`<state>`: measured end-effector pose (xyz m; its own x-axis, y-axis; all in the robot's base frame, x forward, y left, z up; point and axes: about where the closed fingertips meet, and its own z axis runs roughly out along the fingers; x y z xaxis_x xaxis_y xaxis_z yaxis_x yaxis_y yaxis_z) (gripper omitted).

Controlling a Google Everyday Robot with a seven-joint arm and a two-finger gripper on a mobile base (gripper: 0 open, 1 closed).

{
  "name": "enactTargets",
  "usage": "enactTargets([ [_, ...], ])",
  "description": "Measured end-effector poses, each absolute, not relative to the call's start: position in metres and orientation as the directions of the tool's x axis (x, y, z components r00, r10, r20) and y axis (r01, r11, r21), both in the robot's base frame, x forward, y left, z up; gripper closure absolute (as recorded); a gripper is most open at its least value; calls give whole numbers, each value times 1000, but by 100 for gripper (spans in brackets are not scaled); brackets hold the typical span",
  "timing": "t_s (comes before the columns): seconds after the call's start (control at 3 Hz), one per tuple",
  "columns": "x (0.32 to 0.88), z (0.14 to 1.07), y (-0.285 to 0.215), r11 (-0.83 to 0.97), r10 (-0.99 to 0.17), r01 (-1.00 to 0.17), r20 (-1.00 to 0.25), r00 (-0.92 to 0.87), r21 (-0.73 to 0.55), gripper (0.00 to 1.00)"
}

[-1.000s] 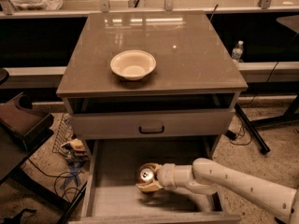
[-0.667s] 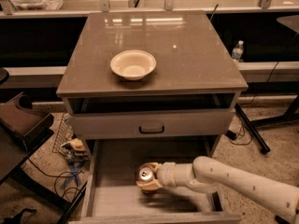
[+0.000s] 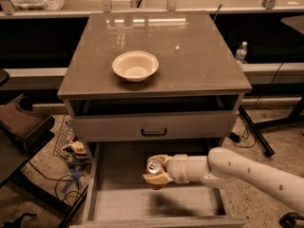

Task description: Pick coke can from middle drawer and place on counter

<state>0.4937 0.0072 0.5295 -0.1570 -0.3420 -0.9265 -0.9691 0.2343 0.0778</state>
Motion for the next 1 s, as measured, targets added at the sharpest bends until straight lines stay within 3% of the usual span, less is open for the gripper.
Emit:
enactTargets([
  [1.0,497,749,-77,337,-154,-933,-970,-188,128,100],
])
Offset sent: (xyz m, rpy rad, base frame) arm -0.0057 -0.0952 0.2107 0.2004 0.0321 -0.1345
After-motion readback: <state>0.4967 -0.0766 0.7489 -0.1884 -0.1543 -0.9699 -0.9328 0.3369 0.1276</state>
